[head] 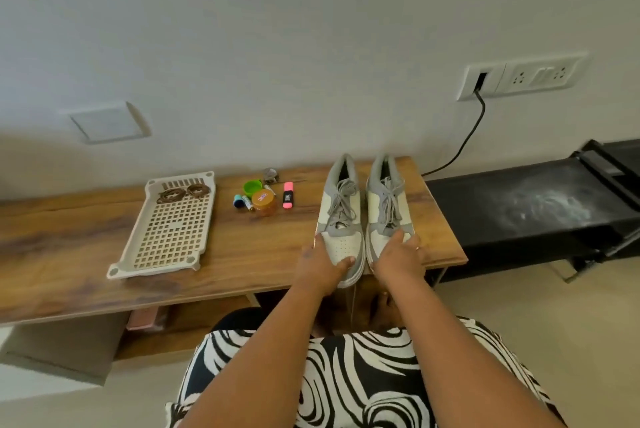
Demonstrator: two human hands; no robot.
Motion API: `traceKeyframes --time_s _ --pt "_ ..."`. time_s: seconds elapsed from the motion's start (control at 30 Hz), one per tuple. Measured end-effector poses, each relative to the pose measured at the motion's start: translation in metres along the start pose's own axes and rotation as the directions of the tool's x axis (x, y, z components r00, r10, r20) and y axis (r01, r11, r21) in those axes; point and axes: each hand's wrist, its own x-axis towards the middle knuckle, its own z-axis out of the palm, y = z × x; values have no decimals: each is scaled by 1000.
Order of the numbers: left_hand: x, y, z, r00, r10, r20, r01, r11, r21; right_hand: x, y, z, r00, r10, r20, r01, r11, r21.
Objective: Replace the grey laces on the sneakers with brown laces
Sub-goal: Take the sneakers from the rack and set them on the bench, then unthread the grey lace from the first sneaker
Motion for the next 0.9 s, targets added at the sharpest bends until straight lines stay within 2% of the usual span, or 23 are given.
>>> traceKeyframes --time_s 0.13,0.23,0.33,0.4,0.47,0.53,0.63,0.7,0.9 --pt "-6 4 7 996 11 -88 -3 996 92 -2 -1 2 1000 -3 -4 3 1000 13" --pt "-5 4 -4 997 19 -77 -11 995 99 -5 0 -3 1000 -22 -14 22 1000 -16" --pt "4 3 -23 998 -4 -68 5 1000 11 -2 -4 -9 955 -201 -219 203 979 -11" --pt "16 1 -35 993 5 -120 -14 997 -75 2 -14 -11 858 -322 -401 397 910 119" --pt "30 0 -43 980 27 -195 -66 978 -198 10 -27 -10 780 -413 -470 559 797 227" --pt "40 2 -48 966 40 -255 -107 961 -254 17 -35 -5 791 -463 -399 590 750 299" --pt "56 2 -48 967 90 -239 -124 983 -132 31 -36 6 870 -471 -144 492 814 309" --pt "64 1 -44 980 93 -178 -112 989 -96 33 -38 13 888 -460 -2 445 860 249" --pt "68 -2 -43 985 65 -157 -109 951 -288 31 -50 33 926 -378 -23 377 913 156"
